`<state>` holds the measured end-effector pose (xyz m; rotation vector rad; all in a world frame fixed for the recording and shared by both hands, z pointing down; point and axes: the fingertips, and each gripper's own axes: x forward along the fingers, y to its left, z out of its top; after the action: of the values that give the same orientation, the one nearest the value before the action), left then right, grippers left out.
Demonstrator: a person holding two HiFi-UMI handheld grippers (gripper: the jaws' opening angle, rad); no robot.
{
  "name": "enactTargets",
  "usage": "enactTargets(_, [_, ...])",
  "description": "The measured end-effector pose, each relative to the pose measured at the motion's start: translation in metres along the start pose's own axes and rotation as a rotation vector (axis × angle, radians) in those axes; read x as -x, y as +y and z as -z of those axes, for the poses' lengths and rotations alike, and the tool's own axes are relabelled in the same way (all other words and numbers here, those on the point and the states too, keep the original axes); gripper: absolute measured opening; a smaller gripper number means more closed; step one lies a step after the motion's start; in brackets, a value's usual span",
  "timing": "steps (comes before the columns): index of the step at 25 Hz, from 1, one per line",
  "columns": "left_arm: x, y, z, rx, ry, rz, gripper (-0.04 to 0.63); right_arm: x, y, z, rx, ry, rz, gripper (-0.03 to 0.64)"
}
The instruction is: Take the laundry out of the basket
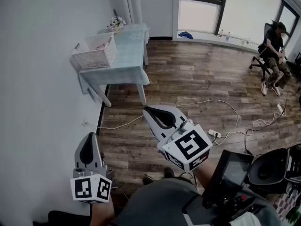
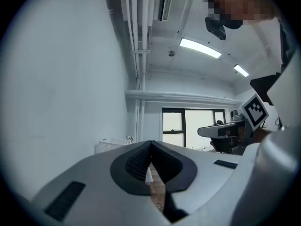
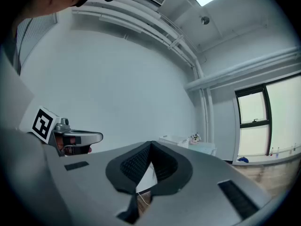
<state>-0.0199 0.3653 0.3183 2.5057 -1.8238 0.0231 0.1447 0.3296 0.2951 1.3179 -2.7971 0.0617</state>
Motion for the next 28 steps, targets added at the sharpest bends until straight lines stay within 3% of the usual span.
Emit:
enactTargets(3, [0.003,0.003,0.000,-0.013,-0.006,0.004,0.009,-0.003,0.005,0.001,0.004,0.001,0.000,0.014])
enactTargets(25, [0.007,0.064,0.025,0.113,-0.024,0.106,0.009,-0.054,0.051,0.012,0.077,0.077,0.051,0.017])
enactTargets(28, [-0.001,0.064,0.030,0.096,-0.016,0.116,0.009,-0.065,0.046,0.014,0.074,0.073,0.043,0.017])
